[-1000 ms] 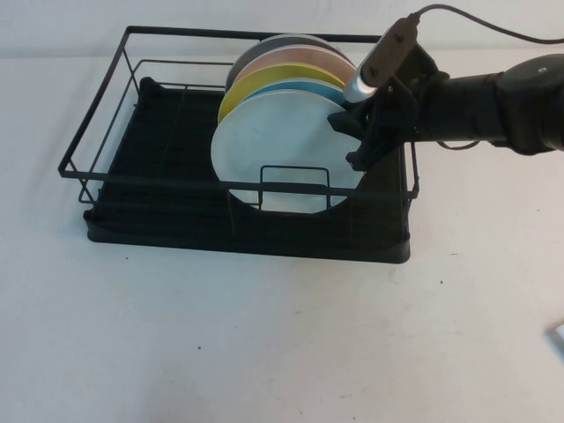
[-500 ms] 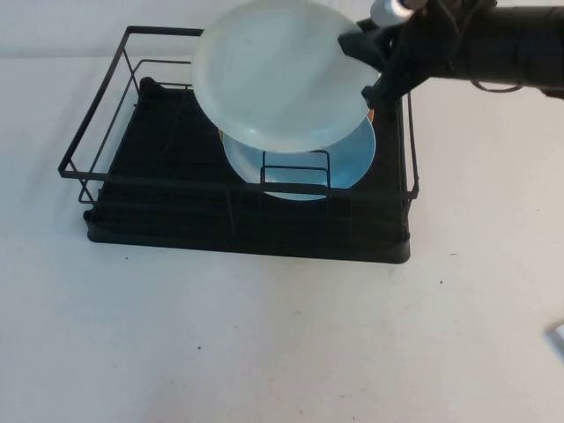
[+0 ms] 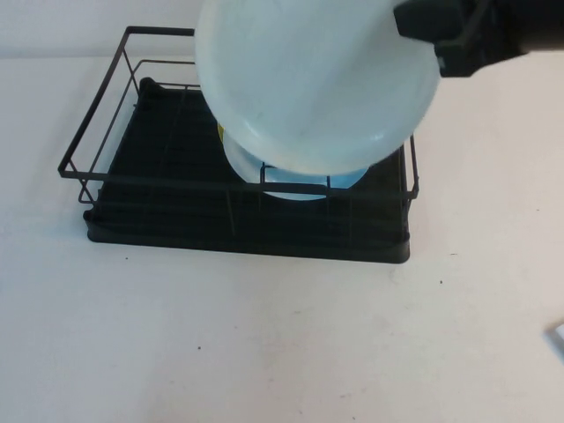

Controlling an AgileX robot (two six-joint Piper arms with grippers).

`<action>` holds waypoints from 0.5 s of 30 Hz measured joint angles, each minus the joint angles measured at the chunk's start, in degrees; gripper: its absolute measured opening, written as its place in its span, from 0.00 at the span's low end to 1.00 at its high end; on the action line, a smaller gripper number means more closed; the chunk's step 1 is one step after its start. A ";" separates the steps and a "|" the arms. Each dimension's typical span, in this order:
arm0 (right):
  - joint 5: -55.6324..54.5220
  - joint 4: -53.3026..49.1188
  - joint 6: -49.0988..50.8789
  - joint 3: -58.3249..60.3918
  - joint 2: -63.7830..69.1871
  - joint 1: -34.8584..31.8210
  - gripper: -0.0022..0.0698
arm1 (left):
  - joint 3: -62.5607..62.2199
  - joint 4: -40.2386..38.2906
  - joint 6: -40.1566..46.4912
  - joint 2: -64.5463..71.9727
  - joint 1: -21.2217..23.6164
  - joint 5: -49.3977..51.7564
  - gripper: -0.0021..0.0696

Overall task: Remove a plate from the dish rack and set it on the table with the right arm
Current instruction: Place the plate from the table

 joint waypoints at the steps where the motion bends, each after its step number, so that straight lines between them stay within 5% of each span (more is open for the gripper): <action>1: 1.53 -2.28 4.24 0.52 -0.94 0.00 0.10 | 0.00 0.00 0.00 0.00 0.00 0.00 0.02; 8: 2.83 -4.70 22.89 16.11 -9.11 0.00 0.10 | 0.00 0.00 0.00 0.00 0.00 0.00 0.02; 15: 0.14 5.92 27.14 34.03 -10.86 0.00 0.10 | 0.00 0.00 0.00 0.00 0.00 0.00 0.02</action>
